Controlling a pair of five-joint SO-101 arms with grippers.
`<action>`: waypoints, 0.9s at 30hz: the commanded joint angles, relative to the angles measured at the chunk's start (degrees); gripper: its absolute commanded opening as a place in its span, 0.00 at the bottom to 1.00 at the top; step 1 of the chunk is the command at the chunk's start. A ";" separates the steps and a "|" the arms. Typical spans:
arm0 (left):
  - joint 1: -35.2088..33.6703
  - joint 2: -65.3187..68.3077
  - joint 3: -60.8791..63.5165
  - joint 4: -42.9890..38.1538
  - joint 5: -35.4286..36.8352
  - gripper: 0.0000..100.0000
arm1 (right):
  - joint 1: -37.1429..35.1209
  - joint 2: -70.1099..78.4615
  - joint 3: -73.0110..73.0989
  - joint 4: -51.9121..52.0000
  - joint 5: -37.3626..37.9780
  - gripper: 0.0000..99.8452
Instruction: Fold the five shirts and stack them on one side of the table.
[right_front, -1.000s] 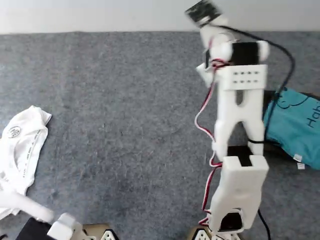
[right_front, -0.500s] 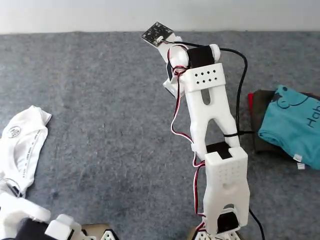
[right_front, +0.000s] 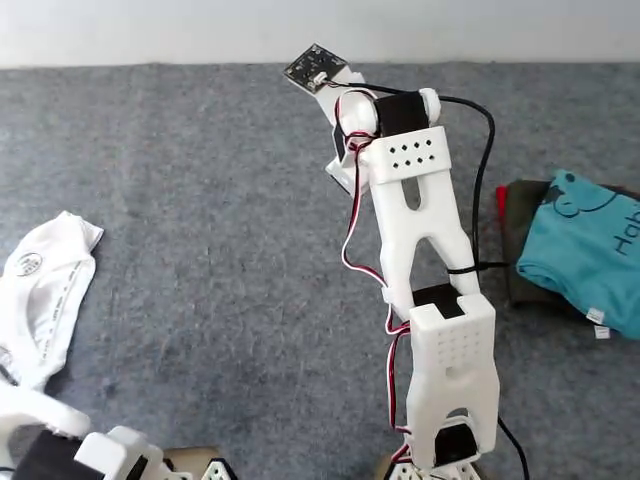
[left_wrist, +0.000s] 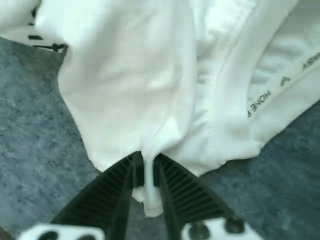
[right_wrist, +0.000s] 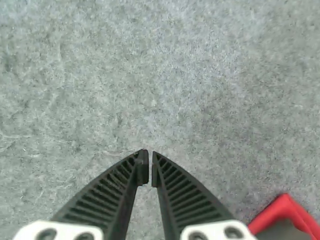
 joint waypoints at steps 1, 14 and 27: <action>2.55 -0.79 -11.47 9.41 5.54 0.01 | -0.22 -0.48 -0.26 0.31 -0.53 0.03; 66.29 -21.89 -23.08 14.68 18.02 0.01 | -0.13 1.45 -0.44 0.84 -0.53 0.02; 80.88 -5.45 -46.64 25.14 12.84 0.01 | 2.33 2.07 -0.18 2.24 -2.90 0.03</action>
